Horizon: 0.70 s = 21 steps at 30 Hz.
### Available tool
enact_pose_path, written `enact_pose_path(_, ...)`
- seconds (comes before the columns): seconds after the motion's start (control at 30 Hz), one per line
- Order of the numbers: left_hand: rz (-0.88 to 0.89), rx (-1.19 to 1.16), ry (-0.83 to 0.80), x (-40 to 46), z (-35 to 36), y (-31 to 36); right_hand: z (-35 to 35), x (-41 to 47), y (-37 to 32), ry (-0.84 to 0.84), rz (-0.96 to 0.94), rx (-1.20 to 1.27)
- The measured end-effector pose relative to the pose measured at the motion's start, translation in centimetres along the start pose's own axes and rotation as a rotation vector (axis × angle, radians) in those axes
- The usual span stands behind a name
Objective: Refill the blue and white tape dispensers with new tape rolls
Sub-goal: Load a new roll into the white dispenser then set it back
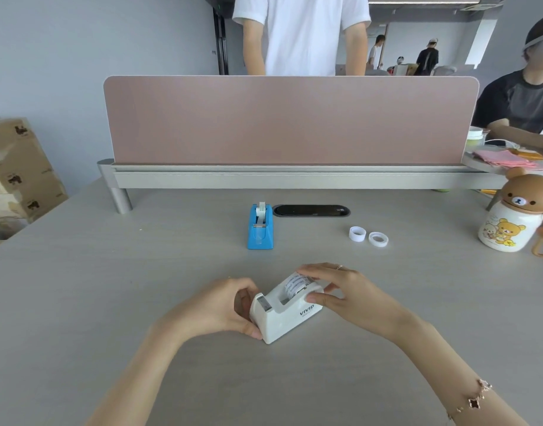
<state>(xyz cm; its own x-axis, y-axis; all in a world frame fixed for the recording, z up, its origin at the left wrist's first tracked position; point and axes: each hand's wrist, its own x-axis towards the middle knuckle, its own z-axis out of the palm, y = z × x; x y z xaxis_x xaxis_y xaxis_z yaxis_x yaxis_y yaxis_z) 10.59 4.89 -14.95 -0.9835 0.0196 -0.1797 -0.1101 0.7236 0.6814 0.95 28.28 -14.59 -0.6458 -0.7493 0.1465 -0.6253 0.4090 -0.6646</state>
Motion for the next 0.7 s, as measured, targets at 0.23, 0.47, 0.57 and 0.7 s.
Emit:
enact_pose_path(0.23,0.078,0.149,0.0,0.0,-0.7,1.0,-0.2,-0.1,-0.2,-0.022,0.015,0.024)
enact_pose_path(0.47,0.1,0.089,0.035,0.2,-0.1,1.0,-0.3,-0.1,0.5,0.02,0.105,0.048)
enact_pose_path(0.57,0.134,0.178,0.058,0.4,0.6,0.9,-0.1,0.1,0.8,0.094,0.219,0.094)
enact_pose_path(0.7,0.163,0.229,0.077,0.5,1.6,0.8,0.5,0.2,1.0,0.256,0.256,0.21)
